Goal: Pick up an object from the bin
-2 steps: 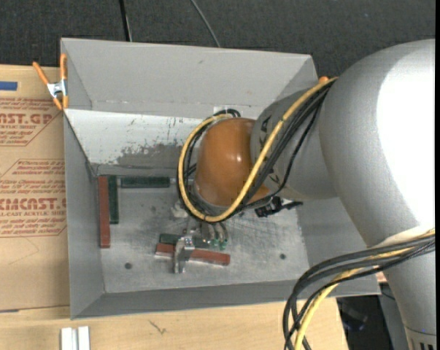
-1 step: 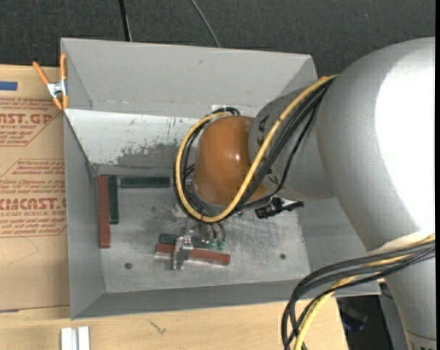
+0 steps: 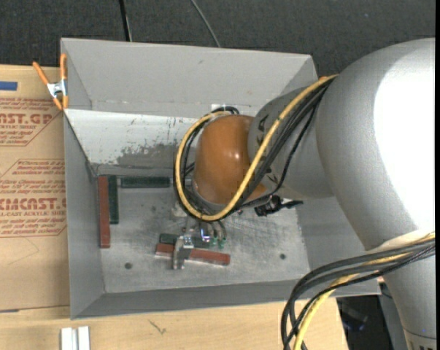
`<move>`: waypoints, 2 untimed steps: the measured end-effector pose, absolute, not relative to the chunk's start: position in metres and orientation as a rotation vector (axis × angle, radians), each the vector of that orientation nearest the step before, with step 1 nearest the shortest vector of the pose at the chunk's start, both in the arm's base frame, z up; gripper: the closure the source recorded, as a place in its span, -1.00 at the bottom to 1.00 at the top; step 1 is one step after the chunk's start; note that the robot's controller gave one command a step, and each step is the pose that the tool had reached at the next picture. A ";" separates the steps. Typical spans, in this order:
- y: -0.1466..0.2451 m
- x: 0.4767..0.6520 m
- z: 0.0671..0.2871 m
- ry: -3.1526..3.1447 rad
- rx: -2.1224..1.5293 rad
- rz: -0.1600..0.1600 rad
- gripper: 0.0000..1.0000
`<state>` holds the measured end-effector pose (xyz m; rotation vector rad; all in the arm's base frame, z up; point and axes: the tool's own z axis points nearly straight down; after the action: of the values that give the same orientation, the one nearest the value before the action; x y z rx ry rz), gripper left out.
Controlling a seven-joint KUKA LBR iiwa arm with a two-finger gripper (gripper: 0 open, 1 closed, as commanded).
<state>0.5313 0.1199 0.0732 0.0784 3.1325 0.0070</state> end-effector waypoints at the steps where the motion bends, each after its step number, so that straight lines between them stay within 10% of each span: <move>1: 0.122 0.532 0.079 3.126 0.109 0.008 1.00; 2: 0.122 0.532 0.079 3.126 0.109 0.008 1.00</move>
Offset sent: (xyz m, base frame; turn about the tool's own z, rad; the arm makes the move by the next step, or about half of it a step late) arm 0.0000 0.0000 0.0000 0.0000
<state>0.5321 0.1218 0.0790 0.1090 3.1261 0.0080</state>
